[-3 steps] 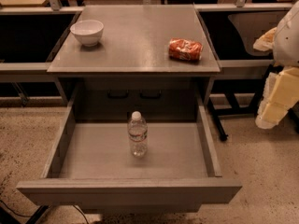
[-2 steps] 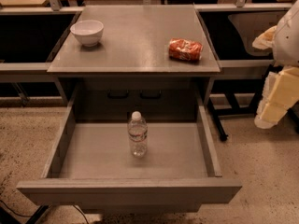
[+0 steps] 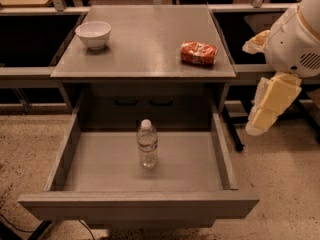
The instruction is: Pick water bottle from bottom drawer and place on counter
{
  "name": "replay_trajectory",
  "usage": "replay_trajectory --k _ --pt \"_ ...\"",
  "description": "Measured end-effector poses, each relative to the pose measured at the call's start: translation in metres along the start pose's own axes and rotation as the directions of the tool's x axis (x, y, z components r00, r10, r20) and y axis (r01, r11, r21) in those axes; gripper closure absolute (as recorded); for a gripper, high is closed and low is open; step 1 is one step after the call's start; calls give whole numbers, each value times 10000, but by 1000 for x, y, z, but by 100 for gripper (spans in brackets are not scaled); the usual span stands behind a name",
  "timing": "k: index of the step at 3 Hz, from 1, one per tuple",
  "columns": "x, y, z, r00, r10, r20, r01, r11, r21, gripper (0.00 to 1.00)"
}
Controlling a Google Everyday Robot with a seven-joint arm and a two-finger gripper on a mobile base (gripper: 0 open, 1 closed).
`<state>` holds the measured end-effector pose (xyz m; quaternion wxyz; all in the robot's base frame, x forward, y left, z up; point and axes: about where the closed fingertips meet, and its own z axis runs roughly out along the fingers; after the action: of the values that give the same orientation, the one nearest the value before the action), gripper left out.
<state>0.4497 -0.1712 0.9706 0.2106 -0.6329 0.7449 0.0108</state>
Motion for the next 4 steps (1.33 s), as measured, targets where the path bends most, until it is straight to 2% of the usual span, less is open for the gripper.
replay_trajectory --k 1,2,4 --pt "-23 -7 32 9945 -249 1018 294 9986 -437 0" --pt "-44 -23 74 9717 -357 2337 551 9955 -768 0" --pt "-66 -34 120 9279 -224 3721 634 9931 -984 0"
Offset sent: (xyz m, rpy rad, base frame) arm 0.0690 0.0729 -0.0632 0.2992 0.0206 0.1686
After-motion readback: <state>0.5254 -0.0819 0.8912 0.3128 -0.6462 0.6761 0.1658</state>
